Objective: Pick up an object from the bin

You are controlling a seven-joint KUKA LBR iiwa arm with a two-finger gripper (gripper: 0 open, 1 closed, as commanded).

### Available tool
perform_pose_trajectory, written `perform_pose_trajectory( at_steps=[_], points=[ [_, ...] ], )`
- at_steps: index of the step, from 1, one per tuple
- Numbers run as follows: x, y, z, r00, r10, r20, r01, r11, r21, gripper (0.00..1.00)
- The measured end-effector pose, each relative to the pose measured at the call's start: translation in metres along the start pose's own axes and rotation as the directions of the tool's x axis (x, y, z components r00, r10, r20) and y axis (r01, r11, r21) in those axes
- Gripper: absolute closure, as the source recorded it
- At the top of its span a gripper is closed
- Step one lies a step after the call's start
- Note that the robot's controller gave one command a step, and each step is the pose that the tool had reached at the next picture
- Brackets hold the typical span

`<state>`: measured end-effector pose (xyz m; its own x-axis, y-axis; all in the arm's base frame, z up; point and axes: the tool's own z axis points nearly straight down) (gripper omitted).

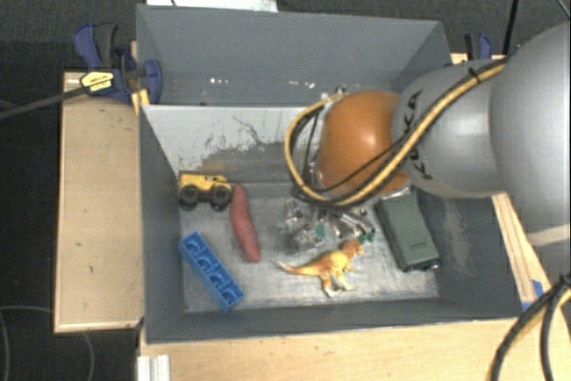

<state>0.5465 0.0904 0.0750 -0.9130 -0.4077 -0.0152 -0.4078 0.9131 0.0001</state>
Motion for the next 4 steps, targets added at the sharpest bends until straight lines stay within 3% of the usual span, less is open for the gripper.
perform_pose_trajectory(
  at_steps=[1, 2, 3, 4],
  points=[
    [0.003, -0.001, 0.003, 1.000, 0.000, -0.007, 0.000, 1.000, 0.001, 0.00],
    [0.003, -0.001, 0.002, 1.000, 0.001, -0.007, -0.001, 1.000, 0.001, 0.00],
    [0.020, -0.043, -0.003, 0.997, -0.079, -0.009, 0.079, 0.997, -0.002, 0.00],
    [0.050, -0.059, -0.004, 1.000, 0.011, -0.014, -0.011, 1.000, 0.000, 1.00]
  ],
)
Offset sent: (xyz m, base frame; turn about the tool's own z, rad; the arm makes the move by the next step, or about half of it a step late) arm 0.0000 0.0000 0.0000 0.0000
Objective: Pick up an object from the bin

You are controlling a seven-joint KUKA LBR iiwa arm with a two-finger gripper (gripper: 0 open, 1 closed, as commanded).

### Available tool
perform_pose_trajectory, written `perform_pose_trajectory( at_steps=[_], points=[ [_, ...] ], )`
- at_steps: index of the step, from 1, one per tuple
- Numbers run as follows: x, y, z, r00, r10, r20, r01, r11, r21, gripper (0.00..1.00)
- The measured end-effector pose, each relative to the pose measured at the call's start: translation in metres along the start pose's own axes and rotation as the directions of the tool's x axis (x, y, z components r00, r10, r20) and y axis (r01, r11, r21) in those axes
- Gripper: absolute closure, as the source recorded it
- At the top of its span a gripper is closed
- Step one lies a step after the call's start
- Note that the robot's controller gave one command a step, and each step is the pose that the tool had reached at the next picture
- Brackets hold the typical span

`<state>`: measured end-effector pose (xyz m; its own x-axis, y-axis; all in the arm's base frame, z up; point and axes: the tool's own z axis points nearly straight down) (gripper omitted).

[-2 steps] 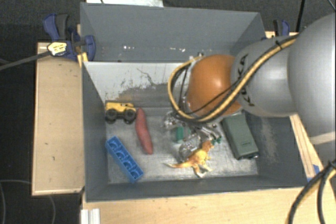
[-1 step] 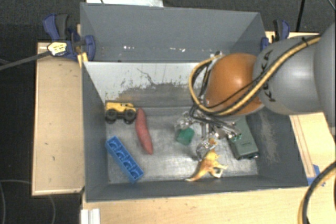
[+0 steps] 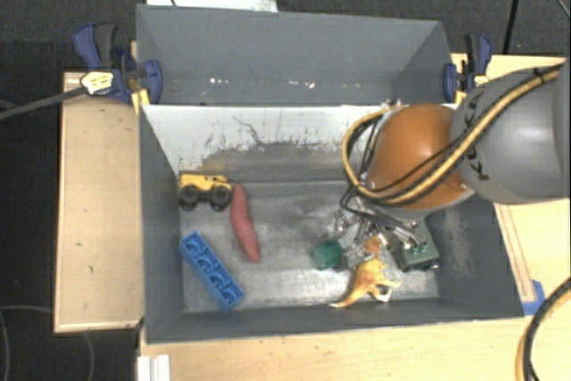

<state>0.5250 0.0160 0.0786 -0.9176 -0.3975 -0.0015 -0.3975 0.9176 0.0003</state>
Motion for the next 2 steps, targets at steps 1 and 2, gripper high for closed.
perform_pose_trajectory(
  at_steps=[1, 2],
  points=[
    [0.000, 0.000, 0.000, 1.000, 0.000, 0.000, 0.000, 1.000, 0.000, 1.00],
    [0.021, -0.010, -0.102, 0.998, 0.063, 0.001, -0.063, 0.998, 0.001, 1.00]
  ],
)
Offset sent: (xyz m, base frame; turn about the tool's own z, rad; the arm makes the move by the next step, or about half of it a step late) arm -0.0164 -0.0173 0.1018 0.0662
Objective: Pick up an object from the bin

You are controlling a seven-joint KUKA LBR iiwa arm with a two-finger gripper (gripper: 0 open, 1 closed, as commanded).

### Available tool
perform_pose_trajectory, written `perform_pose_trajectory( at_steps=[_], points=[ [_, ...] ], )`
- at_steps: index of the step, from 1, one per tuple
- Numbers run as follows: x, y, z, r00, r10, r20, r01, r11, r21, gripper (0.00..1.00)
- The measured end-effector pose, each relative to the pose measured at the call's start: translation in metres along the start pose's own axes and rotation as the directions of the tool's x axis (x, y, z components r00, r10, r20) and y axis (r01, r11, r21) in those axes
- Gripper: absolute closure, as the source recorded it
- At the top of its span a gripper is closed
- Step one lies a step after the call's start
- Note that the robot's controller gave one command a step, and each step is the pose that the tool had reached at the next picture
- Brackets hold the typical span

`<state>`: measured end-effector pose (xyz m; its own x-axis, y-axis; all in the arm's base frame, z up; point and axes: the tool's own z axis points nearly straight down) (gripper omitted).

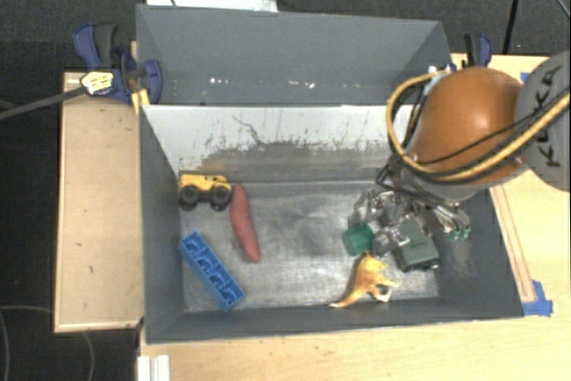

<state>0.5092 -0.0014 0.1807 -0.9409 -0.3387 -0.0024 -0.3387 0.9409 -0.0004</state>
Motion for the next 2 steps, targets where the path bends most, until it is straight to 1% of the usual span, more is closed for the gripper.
perform_pose_trajectory(
  at_steps=[1, 2],
  points=[
    [0.000, 0.000, 0.000, 1.000, 0.000, 0.000, 0.000, 1.000, 0.000, 1.00],
    [-0.003, 0.015, -0.023, 0.993, -0.122, -0.009, 0.122, 0.993, -0.003, 1.00]
  ],
)
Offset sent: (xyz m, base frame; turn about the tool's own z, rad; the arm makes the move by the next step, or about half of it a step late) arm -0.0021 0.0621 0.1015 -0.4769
